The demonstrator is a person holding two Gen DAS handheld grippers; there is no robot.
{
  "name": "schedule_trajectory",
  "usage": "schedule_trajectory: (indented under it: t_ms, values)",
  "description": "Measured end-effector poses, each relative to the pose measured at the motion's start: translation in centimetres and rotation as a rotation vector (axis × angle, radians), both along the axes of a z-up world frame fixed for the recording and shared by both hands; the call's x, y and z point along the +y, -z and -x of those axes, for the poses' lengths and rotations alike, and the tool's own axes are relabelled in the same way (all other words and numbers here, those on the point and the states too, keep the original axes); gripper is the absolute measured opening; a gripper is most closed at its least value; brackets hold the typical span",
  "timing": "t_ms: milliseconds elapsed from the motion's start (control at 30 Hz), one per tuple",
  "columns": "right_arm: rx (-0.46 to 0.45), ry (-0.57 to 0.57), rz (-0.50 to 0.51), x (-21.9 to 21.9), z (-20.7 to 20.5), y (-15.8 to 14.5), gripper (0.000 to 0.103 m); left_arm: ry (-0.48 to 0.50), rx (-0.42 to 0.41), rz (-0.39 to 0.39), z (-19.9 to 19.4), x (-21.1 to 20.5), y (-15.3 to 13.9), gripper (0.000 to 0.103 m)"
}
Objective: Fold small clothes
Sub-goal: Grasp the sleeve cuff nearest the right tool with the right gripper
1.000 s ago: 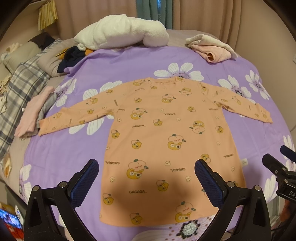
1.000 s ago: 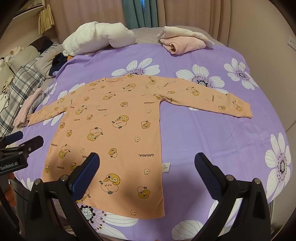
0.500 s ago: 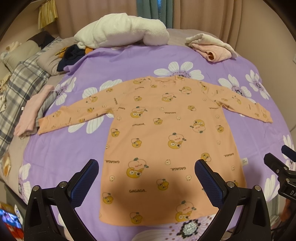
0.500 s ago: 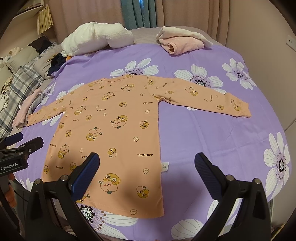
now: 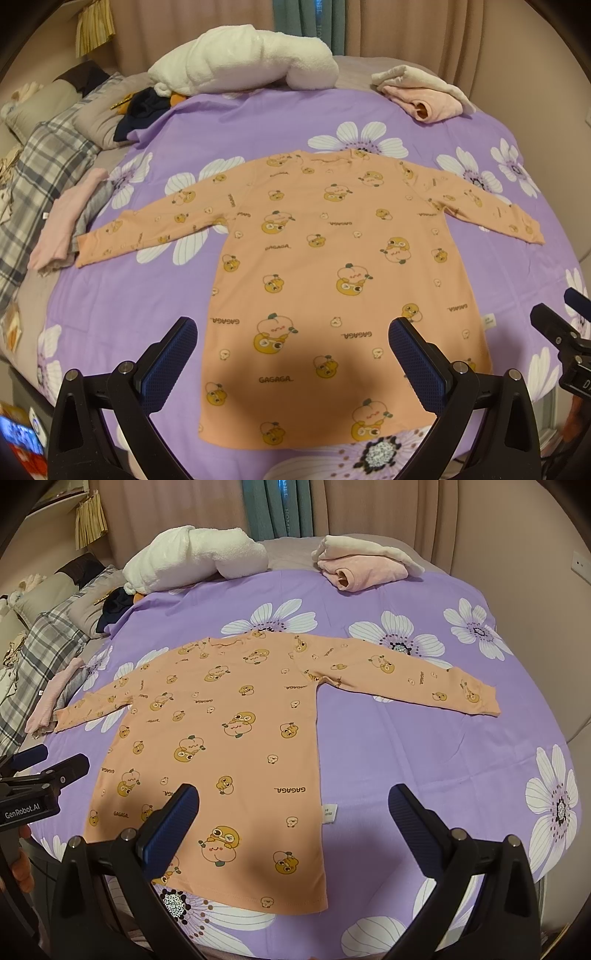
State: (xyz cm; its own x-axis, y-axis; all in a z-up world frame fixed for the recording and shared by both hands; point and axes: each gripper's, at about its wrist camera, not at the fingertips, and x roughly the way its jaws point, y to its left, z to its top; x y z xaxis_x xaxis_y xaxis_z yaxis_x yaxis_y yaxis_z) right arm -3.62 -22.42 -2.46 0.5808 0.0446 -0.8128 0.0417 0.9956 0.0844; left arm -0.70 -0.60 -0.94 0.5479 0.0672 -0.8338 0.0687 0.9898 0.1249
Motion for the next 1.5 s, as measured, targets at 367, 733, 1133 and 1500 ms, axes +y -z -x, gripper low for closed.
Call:
schedule_trajectory:
  t_ms: [367,733,1133,1500]
  values:
    - [0.018,0.026,-0.090,-1.6,-0.5,1.3,0.103,-0.012,0.006,0.095,-1.1,0.8,1.4,0.102]
    - [0.030,0.320,-0.541,-12.4,-0.9,7.0,0.102,-0.058,0.169,0.398,-3.7,3.2,5.6,0.102]
    - [-0.152,0.665,-0.766,-23.3,-6.0,12.6,0.076,-0.077,0.129,0.452,-6.6,3.9,6.2,0.102]
    - [-0.331,0.823,-0.908,-29.5,-9.5,15.1,0.045,-0.093,0.153,0.431,-8.6,3.1,6.5,0.102]
